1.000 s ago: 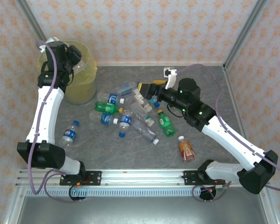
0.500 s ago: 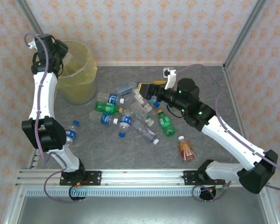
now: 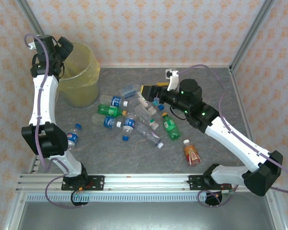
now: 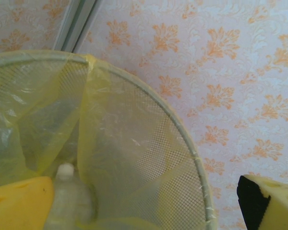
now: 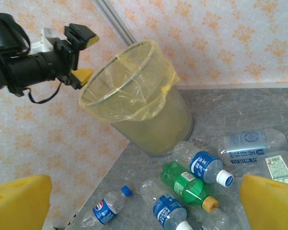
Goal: Put the plastic bottles in the bin
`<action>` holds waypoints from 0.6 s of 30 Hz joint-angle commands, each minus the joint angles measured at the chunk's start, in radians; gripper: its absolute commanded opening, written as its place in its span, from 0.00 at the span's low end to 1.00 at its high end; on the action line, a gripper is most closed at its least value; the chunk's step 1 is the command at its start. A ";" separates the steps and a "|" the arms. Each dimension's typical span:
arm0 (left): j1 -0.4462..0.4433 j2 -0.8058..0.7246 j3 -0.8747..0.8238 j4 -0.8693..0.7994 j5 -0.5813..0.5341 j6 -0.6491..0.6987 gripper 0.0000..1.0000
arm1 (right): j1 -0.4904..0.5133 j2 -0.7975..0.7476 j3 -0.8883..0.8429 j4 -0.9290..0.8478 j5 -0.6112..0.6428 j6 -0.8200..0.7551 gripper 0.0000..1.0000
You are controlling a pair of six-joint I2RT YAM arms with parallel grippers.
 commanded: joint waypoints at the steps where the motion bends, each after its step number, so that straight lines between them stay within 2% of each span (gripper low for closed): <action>1: 0.004 -0.106 -0.052 -0.027 -0.034 0.042 0.99 | 0.007 -0.002 0.020 0.009 -0.022 -0.005 1.00; 9: 0.005 -0.365 -0.403 0.026 -0.124 0.055 0.99 | 0.008 0.001 -0.014 0.039 -0.042 0.001 1.00; 18: 0.005 -0.589 -0.740 -0.059 -0.260 -0.035 0.99 | 0.008 0.027 -0.049 0.076 -0.061 -0.002 1.00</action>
